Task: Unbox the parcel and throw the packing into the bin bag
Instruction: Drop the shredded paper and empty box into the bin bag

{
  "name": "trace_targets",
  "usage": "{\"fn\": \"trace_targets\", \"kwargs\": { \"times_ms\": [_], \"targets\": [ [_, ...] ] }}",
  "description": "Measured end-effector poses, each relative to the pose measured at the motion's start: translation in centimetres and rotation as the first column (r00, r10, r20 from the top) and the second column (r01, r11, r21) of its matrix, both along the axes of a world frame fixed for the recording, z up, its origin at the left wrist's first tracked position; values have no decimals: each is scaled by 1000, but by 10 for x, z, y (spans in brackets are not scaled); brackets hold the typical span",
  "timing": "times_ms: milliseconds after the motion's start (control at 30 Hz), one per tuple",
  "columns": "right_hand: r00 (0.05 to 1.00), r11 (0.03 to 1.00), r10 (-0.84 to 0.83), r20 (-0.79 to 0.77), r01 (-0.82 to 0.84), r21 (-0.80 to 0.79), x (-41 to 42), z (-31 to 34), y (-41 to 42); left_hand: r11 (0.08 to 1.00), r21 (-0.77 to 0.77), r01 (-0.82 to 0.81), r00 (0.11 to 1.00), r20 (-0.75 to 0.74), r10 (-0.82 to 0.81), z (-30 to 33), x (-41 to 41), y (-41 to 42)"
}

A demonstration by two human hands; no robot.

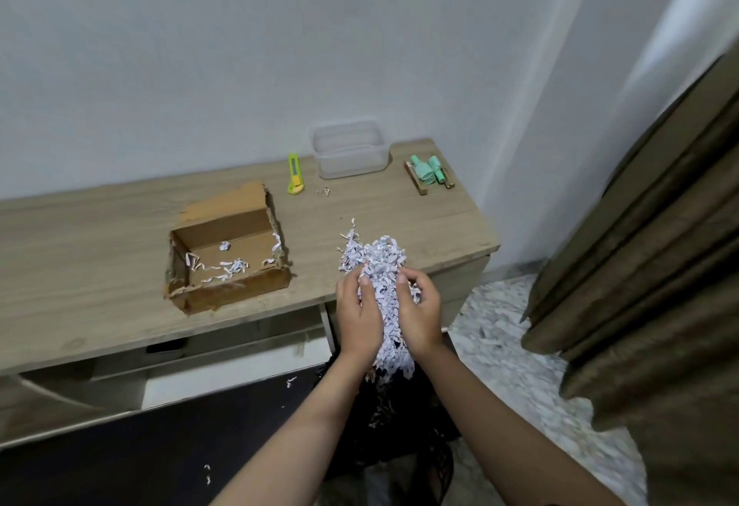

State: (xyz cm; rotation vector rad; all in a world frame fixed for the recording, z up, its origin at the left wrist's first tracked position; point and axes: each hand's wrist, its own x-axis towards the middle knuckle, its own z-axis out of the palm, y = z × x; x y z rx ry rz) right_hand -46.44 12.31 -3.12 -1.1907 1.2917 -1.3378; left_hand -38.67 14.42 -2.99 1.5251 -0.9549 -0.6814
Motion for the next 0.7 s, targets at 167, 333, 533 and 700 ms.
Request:
{"fn": "trace_targets", "kwargs": {
  "times_ms": [167,333,533,700],
  "targets": [
    [1000,996,25,14,-26,81,2,-16,0,996,11,84,996,25,-84,-14,6,8],
    [998,995,35,-61,-29,98,0,-35,8,992,69,104,991,78,-109,-40,9,19],
    [994,971,94,-48,-81,226,-4,-50,13,972,176,154,988,7,-157,-62,8,24],
    [985,927,165,39,-169,336,-7,-54,8,949,236,208,977,-6,-213,-65,10,20]
  ]
}}
